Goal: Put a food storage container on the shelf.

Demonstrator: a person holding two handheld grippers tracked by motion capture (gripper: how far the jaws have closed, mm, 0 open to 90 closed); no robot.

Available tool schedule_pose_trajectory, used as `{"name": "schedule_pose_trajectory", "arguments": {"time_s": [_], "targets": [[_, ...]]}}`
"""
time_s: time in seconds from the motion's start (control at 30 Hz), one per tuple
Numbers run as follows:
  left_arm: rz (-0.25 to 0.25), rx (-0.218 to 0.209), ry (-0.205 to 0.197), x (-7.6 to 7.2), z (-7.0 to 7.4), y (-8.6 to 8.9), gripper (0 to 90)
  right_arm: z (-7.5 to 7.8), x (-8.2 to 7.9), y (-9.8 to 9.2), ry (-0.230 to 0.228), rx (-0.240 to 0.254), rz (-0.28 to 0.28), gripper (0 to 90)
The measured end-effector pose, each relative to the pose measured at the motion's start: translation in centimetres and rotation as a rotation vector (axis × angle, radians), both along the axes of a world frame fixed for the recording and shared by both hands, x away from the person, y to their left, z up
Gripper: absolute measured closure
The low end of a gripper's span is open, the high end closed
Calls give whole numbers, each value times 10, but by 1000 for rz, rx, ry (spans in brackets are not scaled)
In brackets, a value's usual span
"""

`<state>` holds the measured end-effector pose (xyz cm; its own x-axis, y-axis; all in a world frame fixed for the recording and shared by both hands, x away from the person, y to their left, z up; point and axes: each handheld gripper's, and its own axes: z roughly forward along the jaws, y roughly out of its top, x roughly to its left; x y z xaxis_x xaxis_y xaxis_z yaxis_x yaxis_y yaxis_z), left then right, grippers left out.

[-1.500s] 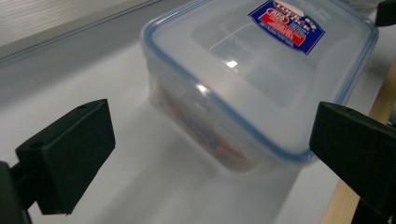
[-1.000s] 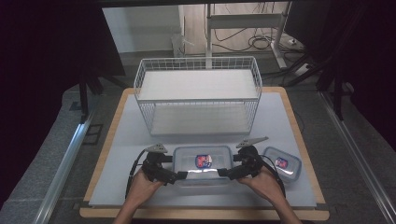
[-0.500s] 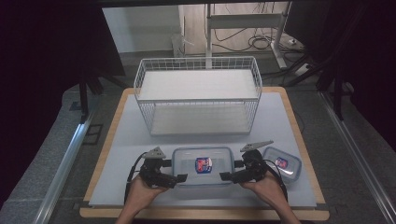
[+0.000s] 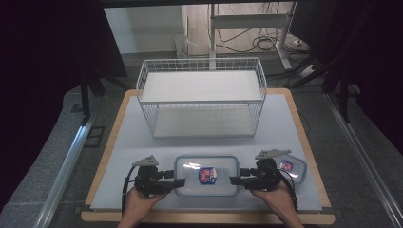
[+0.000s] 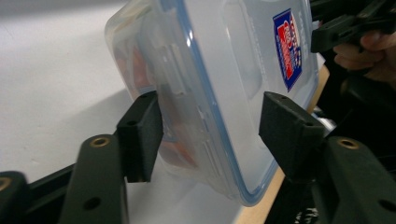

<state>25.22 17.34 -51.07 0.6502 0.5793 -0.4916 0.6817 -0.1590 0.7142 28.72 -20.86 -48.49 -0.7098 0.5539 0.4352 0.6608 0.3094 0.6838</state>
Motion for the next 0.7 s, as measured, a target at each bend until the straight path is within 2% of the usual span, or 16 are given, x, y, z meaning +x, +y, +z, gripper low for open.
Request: {"name": "schedule_pose_trajectory", "arguments": {"time_s": [0.03, 0.07, 0.17, 0.27, 0.43, 0.53, 0.6, 0.63, 0.7], "targets": [[-3, -31, 20, 2, -1, 4, 445, 0, 0, 0, -1, -2, -1, 438], [-3, -31, 20, 2, -1, 4, 471, 0, 0, 0, -1, -2, -1, 438], [-7, -83, 52, 5, -4, 9, 496, -1, -1, -1, 3, 14, -12, 445], [-2, -85, 62, 5, -4, 9, 501, -1, -1, -1, 12, 19, -20, 449], [27, -100, 73, 6, -4, 10, 509, -4, 0, -1, 35, 70, -68, 467], [37, -106, 73, 5, -3, 10, 512, -4, 0, -2, 37, 76, -73, 478], [48, -100, 62, 5, -2, 9, 517, -3, -1, -2, 34, 79, -79, 491], [56, -82, 46, 5, 1, 8, 518, -1, -2, 0, 16, 67, -80, 495], [59, -89, 49, 6, 0, 9, 518, 0, -1, 1, 8, 62, -82, 495]]}}
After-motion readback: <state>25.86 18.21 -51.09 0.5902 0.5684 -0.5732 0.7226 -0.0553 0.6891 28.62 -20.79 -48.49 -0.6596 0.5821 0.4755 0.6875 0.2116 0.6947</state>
